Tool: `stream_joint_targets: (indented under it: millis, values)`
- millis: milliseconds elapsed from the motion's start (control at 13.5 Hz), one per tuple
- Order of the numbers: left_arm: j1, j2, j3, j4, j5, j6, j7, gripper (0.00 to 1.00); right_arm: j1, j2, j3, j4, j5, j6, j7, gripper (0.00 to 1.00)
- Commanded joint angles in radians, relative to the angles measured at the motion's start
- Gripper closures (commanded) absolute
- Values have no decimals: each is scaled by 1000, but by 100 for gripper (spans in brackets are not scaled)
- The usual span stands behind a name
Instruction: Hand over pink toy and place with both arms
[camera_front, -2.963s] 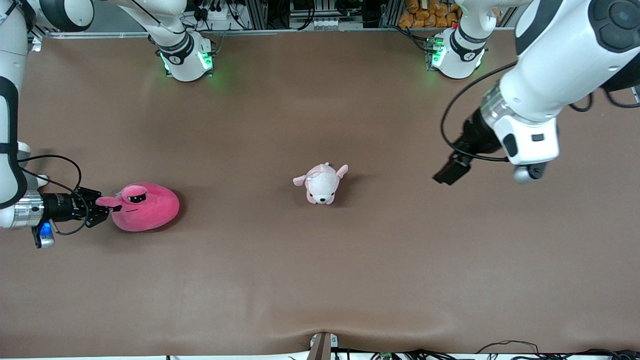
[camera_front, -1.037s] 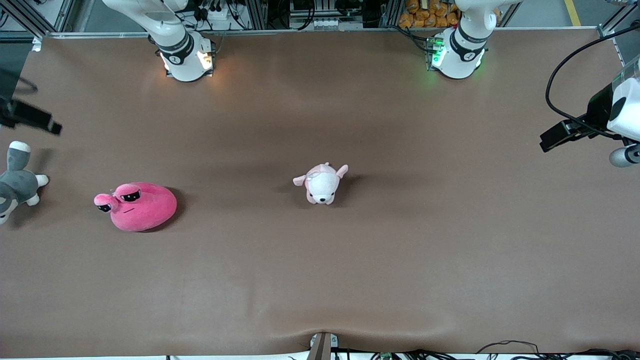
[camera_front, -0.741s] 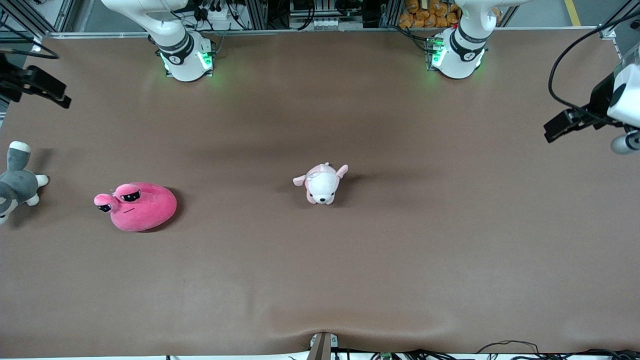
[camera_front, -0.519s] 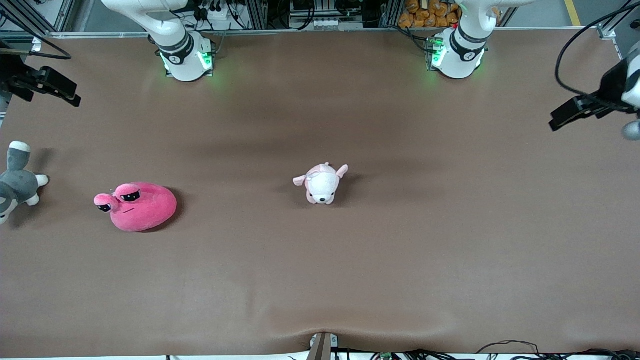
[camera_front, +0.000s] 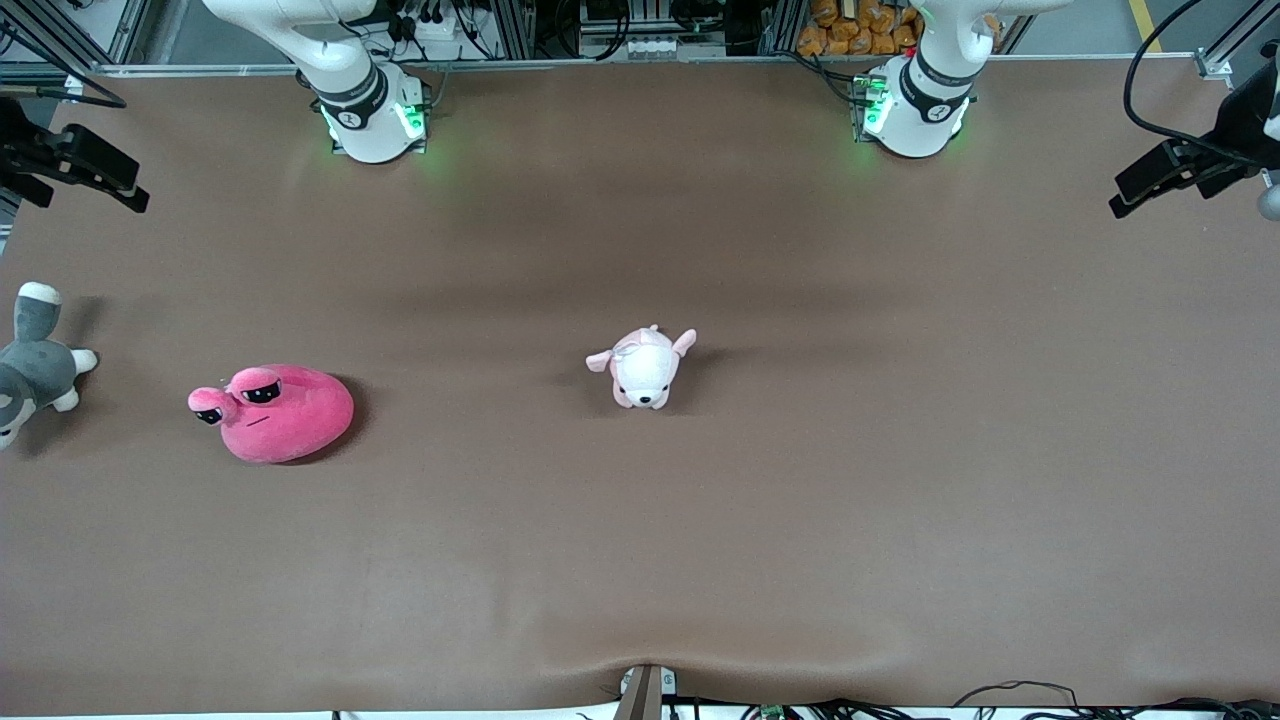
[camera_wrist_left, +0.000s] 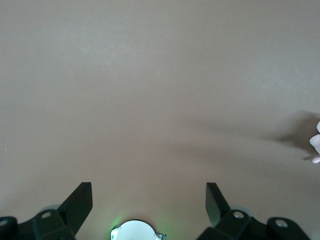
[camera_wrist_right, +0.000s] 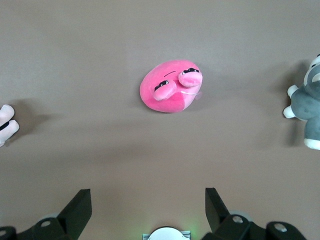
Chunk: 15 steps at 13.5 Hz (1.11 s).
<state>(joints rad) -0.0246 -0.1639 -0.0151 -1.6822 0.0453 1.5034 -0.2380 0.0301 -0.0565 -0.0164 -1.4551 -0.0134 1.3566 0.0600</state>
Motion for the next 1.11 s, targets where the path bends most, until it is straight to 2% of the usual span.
stream_joint_targets:
  millis: [0, 222, 519, 1037]
  values:
    - [-3, -8, -16, 7, -12, -6, 12, 0, -33, 18, 4, 30, 16, -10, -31, 0]
    - [-6, -5, -84, 12, -10, -34, -9, 0, -30, 20, 7, 28, 16, -11, -26, 0]
    - [-1, -3, -72, 64, 5, -51, 103, 0, -30, 20, 6, 28, 18, -11, -28, 0]
    - [2, 14, -46, 108, 2, -89, 111, 0, -36, 21, 6, 32, 7, -11, -29, 0]
